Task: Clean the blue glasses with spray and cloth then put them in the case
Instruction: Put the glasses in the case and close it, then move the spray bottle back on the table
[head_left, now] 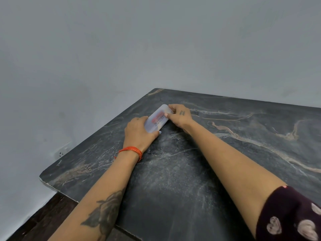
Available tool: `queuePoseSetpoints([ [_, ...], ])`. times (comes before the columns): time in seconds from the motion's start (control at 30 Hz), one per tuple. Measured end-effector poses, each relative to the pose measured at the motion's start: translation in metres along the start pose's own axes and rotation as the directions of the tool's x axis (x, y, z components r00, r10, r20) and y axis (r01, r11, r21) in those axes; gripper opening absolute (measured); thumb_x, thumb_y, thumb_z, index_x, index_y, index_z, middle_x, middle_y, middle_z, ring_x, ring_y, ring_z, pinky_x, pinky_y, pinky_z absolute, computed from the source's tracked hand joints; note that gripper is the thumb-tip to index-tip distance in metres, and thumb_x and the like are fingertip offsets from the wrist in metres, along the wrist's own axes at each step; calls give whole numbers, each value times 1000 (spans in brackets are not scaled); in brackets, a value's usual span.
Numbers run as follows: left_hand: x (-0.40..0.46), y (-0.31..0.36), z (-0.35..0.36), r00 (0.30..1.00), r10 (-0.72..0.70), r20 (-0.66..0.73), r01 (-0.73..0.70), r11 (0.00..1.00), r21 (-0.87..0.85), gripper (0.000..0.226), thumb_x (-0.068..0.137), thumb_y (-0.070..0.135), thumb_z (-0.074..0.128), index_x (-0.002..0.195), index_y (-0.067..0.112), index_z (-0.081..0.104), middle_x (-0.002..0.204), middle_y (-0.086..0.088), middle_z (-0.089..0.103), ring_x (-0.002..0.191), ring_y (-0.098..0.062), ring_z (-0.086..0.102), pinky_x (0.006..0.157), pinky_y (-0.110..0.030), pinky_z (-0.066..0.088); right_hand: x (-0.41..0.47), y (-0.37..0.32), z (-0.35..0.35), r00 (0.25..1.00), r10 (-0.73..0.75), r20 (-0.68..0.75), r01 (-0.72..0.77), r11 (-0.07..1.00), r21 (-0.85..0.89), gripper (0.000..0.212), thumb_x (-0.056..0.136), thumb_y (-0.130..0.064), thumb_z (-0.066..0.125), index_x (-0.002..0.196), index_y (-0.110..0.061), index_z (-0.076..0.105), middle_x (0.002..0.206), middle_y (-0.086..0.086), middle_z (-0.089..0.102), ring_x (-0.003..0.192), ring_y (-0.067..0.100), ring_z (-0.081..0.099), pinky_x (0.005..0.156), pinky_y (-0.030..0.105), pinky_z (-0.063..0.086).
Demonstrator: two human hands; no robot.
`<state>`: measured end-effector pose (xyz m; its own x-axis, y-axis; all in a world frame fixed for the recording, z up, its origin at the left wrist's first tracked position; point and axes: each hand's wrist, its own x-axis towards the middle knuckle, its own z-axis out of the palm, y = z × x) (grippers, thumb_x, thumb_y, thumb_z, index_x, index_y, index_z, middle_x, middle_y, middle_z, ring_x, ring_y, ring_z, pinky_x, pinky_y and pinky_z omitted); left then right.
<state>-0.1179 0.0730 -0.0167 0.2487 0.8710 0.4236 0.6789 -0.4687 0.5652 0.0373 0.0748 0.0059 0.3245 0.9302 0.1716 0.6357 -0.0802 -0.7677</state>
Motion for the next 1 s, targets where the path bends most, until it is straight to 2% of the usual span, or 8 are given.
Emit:
queuePoseSetpoints([
  [0.3, -3, 0, 1, 1000, 2, 13, -3, 1000, 20, 48, 69, 43, 74, 105, 14, 63, 100, -7, 65, 96, -23, 55, 75, -30, 38, -5, 1, 1, 998, -7, 58, 15, 992, -124, 44, 94, -18, 50, 135, -2, 43, 140, 14, 47, 130, 28, 43, 108, 31, 31],
  [0.37, -4, 0, 2, 1000, 4, 18, -4, 1000, 16, 57, 68, 47, 74, 113, 15, 60, 109, -8, 64, 104, -25, 55, 82, -32, 40, -10, 0, -3, 998, 2, 60, 6, 991, -130, 46, 95, -19, 49, 136, 0, 40, 142, 15, 44, 131, 28, 41, 108, 32, 29],
  [0.47, -8, 3, 0, 1000, 2, -6, -1, 1000, 4, 79, 70, 52, 71, 133, 13, 45, 135, -10, 50, 125, -28, 44, 102, -37, 34, -20, 1, -13, 998, 5, 55, 0, 996, -91, 52, 94, -21, 50, 141, -6, 33, 148, 11, 36, 137, 25, 33, 111, 29, 24],
  [0.6, -21, 18, -6, 978, 126, -164, -141, 987, -83, 67, 75, 42, 71, 131, 11, 49, 137, -8, 48, 127, -25, 42, 104, -27, 28, -45, -2, -37, 999, -50, -2, 49, 996, -74, 55, 93, -25, 53, 142, -11, 34, 148, 8, 37, 137, 23, 34, 112, 30, 25],
  [0.73, -37, 54, -6, 954, 237, -183, -273, 939, -210, 59, 76, 39, 71, 127, 14, 52, 134, -4, 51, 124, -19, 45, 101, -17, 26, -80, -12, -72, 985, -137, -108, 130, 989, -67, 51, 92, -29, 53, 139, -12, 39, 144, 6, 43, 134, 20, 38, 109, 28, 27],
  [0.83, -51, 92, -3, 934, 305, -183, -352, 874, -336, 58, 78, 41, 69, 127, 14, 52, 133, -3, 53, 124, -16, 46, 105, -26, 35, -112, -20, -103, 955, -209, -211, 188, 975, -116, 48, 93, -31, 51, 137, -14, 42, 141, 4, 46, 132, 17, 40, 106, 24, 28],
  [0.9, -63, 118, 0, 922, 332, -199, -386, 823, -416, 56, 79, 42, 66, 126, 15, 52, 130, -3, 54, 121, -15, 48, 101, -37, 42, -137, -23, -123, 929, -257, -268, 220, 962, -160, 47, 94, -32, 50, 136, -14, 43, 140, 2, 47, 132, 16, 40, 103, 21, 27],
  [1.0, -84, 154, 8, 905, 367, -216, -425, 753, -503, 52, 79, 39, 66, 124, 16, 53, 124, 0, 57, 115, -14, 52, 95, -41, 48, -180, -23, -152, 880, -326, -346, 257, 938, -232, 45, 94, -33, 50, 136, -18, 44, 140, -1, 47, 131, 13, 38, 101, 18, 24],
])
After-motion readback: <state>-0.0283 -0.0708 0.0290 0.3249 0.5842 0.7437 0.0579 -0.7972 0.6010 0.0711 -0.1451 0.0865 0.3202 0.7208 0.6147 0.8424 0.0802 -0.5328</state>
